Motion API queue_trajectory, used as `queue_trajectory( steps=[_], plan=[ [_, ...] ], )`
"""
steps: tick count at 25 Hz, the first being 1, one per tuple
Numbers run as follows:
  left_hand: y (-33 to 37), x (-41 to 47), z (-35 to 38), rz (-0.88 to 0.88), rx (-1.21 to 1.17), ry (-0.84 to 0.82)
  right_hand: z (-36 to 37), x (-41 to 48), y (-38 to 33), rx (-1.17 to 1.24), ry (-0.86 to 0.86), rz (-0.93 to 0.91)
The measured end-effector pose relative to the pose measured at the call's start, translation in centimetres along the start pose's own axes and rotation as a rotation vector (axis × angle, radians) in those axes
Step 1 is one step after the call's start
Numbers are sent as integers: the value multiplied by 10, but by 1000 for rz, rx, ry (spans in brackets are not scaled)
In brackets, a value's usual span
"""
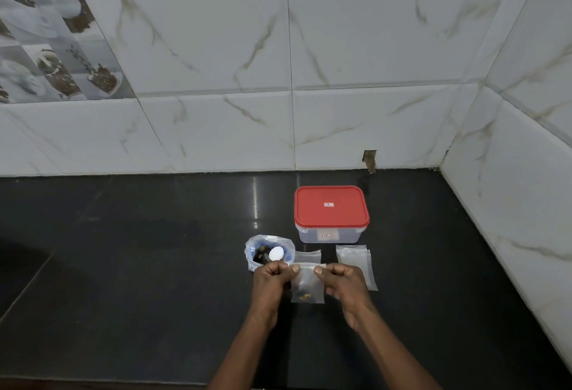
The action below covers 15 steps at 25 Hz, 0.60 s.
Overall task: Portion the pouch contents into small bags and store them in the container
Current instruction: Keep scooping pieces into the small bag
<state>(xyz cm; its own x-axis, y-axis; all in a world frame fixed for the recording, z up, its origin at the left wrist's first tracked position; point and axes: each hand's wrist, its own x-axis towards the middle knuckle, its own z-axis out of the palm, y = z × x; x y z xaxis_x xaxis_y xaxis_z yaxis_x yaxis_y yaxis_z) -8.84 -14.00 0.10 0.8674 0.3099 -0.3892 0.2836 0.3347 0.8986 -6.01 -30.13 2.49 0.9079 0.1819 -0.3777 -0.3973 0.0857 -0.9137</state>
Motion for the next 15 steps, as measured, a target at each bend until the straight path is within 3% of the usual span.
queue_trajectory(
  steps=[3,6,9,15],
  plan=[
    [1,4,5,-4,22,17,-2,-2,8,-87,-42,-10],
    [6,6,9,57,61,52,-8,12,19,-161,176,-4],
    [12,7,-3,153,135,202,-20,43,35,-246,368,-29],
    [-6,-2,-38,90,190,331,16,67,24,-356,335,-40]
  ],
)
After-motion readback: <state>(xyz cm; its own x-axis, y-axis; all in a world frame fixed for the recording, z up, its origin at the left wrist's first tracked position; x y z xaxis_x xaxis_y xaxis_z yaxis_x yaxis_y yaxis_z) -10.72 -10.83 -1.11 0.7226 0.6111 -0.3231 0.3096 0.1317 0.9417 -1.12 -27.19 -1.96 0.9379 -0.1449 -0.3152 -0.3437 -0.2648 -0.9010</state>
